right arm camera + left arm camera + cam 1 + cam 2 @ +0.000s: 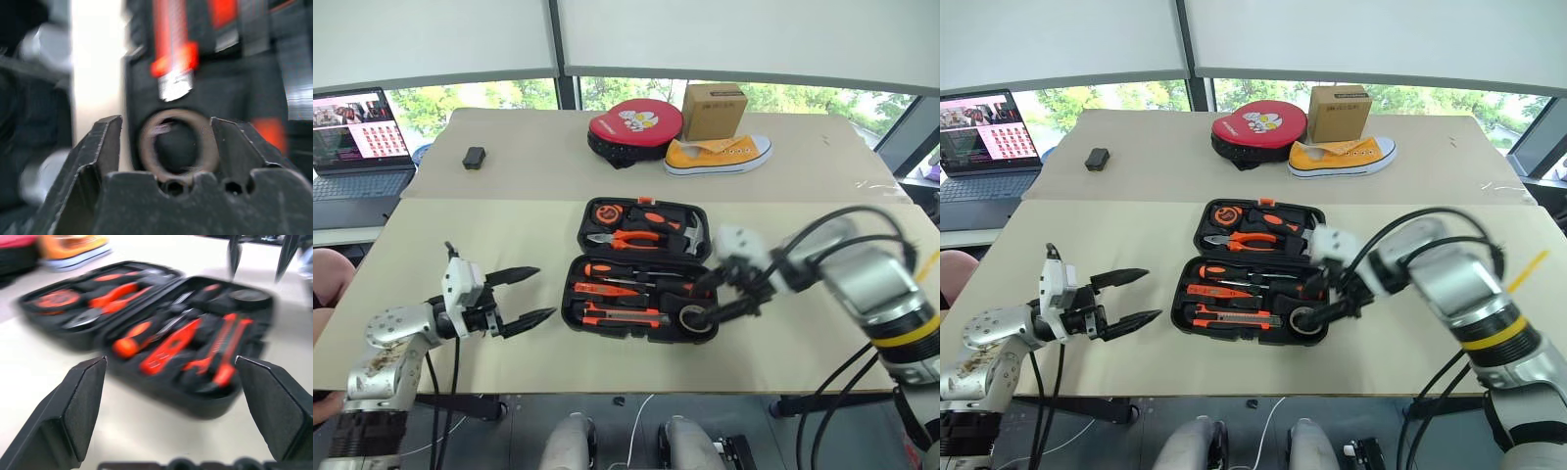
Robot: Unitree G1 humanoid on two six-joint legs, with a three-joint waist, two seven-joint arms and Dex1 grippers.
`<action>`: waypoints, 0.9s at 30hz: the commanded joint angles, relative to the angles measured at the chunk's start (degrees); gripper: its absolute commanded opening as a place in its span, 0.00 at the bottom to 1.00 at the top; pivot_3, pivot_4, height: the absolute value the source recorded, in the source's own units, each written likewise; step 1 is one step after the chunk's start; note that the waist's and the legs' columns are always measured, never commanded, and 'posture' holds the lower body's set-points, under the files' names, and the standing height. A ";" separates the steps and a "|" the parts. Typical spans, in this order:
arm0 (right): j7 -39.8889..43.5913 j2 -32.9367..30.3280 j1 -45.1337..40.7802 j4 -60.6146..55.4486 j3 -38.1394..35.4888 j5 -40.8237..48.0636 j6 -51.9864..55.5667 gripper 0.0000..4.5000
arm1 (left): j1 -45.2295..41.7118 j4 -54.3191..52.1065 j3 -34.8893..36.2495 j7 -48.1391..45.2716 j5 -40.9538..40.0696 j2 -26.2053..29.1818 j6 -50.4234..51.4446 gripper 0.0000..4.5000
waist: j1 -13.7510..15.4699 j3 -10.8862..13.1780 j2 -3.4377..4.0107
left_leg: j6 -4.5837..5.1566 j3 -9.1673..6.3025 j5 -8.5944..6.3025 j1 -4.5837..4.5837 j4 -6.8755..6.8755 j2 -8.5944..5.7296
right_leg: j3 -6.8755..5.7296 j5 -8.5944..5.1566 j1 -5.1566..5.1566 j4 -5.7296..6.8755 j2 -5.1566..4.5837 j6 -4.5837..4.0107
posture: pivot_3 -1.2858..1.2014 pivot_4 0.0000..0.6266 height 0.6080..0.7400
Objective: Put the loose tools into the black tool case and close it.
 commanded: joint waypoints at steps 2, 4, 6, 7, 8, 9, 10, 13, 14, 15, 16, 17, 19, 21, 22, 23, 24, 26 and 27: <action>-6.75 0.11 7.46 5.79 -10.86 -0.64 -11.05 0.50 | -4.91 2.03 0.15 8.71 3.19 -1.69 2.22 0.67 | 0.44 -0.03 -0.12 | 0.00 -0.01 0.00 0.00 0.00 0.00 | -0.02 0.00 0.04 -0.04 -0.01 0.00 | 0.52 0.24 1.00; -10.96 0.61 10.98 8.16 -12.04 -3.86 -16.78 0.34 | -6.99 3.39 -1.21 11.32 5.12 -2.36 3.37 0.51 | 0.52 -0.03 -0.16 | 0.00 0.00 0.00 -0.01 0.00 -0.03 | 0.00 0.01 0.04 -0.03 -0.01 0.01 | 0.52 0.24 1.00; -15.28 2.48 12.59 9.81 -12.37 -5.85 -20.35 0.21 | -8.99 4.87 -2.79 12.62 6.72 -3.16 4.00 0.36 | 0.36 -0.03 -0.16 | -0.01 0.08 0.01 -0.01 0.01 -0.04 | 0.07 0.02 0.00 0.00 0.00 0.03 | 0.52 0.24 1.00; -18.05 3.94 13.09 11.44 -11.93 -7.33 -22.60 0.14 | -10.94 6.33 -4.21 13.78 8.13 -4.21 3.88 0.30 | 0.18 -0.03 -0.16 | -0.01 0.08 0.01 -0.01 0.01 -0.06 | 0.07 0.02 -0.01 0.03 0.00 0.04 | 0.52 0.24 1.00; -19.92 4.98 13.39 12.59 -11.58 -8.41 -24.18 0.03 | -12.30 7.38 -5.11 14.49 9.14 -4.96 3.76 0.20 | 0.00 -0.03 -0.16 | -0.03 0.10 0.02 0.02 0.01 -0.03 | 0.09 0.02 -0.01 0.05 0.04 0.04 | 0.52 0.24 1.00; -22.11 6.26 13.40 14.61 -10.71 -10.33 -26.94 0.00 | -14.08 8.79 -6.50 15.13 10.36 -5.95 4.05 0.12 | -0.11 -0.03 -0.16 | -0.08 0.11 0.06 0.01 0.01 -0.04 | 0.10 0.03 -0.03 0.07 0.06 0.03 | 0.52 0.24 1.00; -23.40 7.43 13.28 16.20 -9.86 -11.63 -29.10 0.00 | -15.56 10.13 -7.82 15.51 11.46 -6.77 4.53 0.06 | -0.21 -0.03 -0.16 | -0.09 0.10 0.06 0.01 0.01 -0.05 | 0.10 0.04 -0.03 0.08 0.07 0.04 | 0.52 0.24 1.00; -25.84 11.15 12.39 20.10 -7.70 -13.86 -32.49 0.00 | -19.66 14.64 -11.99 16.15 14.90 -8.91 5.34 0.01 | -0.26 -0.03 -0.17 | -0.16 0.16 0.10 0.01 0.01 -0.07 | 0.07 0.04 0.00 0.07 0.10 0.05 | 0.52 0.24 1.00; -26.11 12.16 12.03 21.07 -7.19 -14.25 -33.22 0.00 | -20.68 15.99 -12.99 16.16 15.75 -9.35 5.35 0.01 | -0.30 -0.03 -0.17 | -0.15 0.17 0.10 0.00 0.01 -0.07 | 0.10 0.04 -0.02 0.07 0.10 0.05 | 0.52 0.24 1.00; -26.03 13.13 11.76 21.62 -6.88 -14.15 -33.90 0.00 | -21.38 17.15 -13.82 16.10 16.53 -9.55 5.65 0.01 | -0.36 -0.03 -0.18 | -0.16 0.17 0.10 0.00 0.01 -0.07 | 0.09 0.04 -0.01 0.06 0.10 0.05 | 0.52 0.24 1.00; -25.32 13.88 11.63 21.74 -6.53 -13.79 -34.41 0.00 | -21.83 18.03 -14.48 15.61 17.02 -9.62 5.65 0.01 | -0.43 -0.03 -0.17 | -0.17 0.20 0.11 0.00 0.01 -0.07 | 0.09 0.04 -0.02 0.06 0.11 0.05 | 0.52 0.24 1.00; -24.06 14.45 11.72 21.57 -6.15 -13.22 -35.67 0.00 | -22.10 18.58 -14.93 15.05 17.31 -9.80 5.42 0.01 | -0.46 -0.03 -0.17 | -0.18 0.20 0.12 -0.02 0.01 -0.07 | 0.10 0.04 -0.04 0.06 0.11 0.05 | 0.52 0.24 1.00; -21.69 15.01 12.36 20.62 -5.57 -12.12 -37.13 0.00 | -22.21 18.58 -15.61 13.61 17.17 -10.17 5.32 0.01 | -0.48 -0.03 -0.17 | -0.18 0.17 0.12 -0.02 0.01 -0.06 | 0.09 0.04 -0.04 0.06 0.11 0.06 | 0.52 0.24 1.00; -19.68 14.98 13.48 18.89 -5.34 -11.03 -37.68 0.00 | -21.56 17.04 -15.90 10.70 15.95 -10.30 5.00 0.01 | -0.49 -0.03 -0.18 | -0.18 0.14 0.12 -0.02 0.01 -0.06 | 0.10 0.04 -0.03 0.05 0.09 0.06 | 0.52 0.24 1.00; -19.02 14.78 14.29 17.79 -5.48 -10.53 -37.43 0.00 | -21.04 15.91 -15.81 9.76 15.32 -10.24 5.50 0.01 | -0.49 -0.03 -0.17 | -0.18 0.13 0.12 -0.02 0.01 -0.05 | 0.09 0.04 -0.03 0.05 0.10 0.06 | 0.52 0.24 1.00; -18.49 14.40 15.30 16.58 -5.79 -10.13 -37.19 0.00 | -20.25 14.37 -15.81 8.50 14.69 -10.00 5.76 0.01 | -0.48 -0.03 -0.17 | -0.17 0.12 0.11 -0.03 0.01 -0.05 | 0.09 0.04 -0.03 0.05 0.09 0.06 | 0.52 0.24 1.00; -18.06 14.02 16.30 15.49 -6.13 -9.84 -36.97 0.00 | -19.52 13.04 -15.79 7.68 14.34 -9.69 6.28 0.01 | -0.48 -0.03 -0.17 | -0.17 0.11 0.11 -0.02 0.01 -0.04 | 0.09 0.04 -0.03 0.05 0.10 0.06 | 0.52 0.24 1.00; -17.70 13.27 18.29 13.20 -6.76 -9.43 -36.11 0.00 | -18.07 10.70 -15.55 6.65 13.89 -8.78 7.73 0.01 | -0.45 -0.03 -0.17 | -0.17 0.09 0.11 -0.04 0.00 -0.01 | 0.09 0.03 -0.03 0.03 0.10 0.07 | 0.52 0.24 1.00; -17.60 12.89 19.37 12.02 -7.14 -9.19 -35.72 0.00 | -17.19 9.34 -15.35 5.81 13.28 -8.23 8.42 0.01 | -0.45 -0.03 -0.17 | -0.16 0.08 0.11 -0.04 0.00 -0.01 | 0.09 0.03 -0.03 0.03 0.09 0.07 | 0.52 0.24 1.00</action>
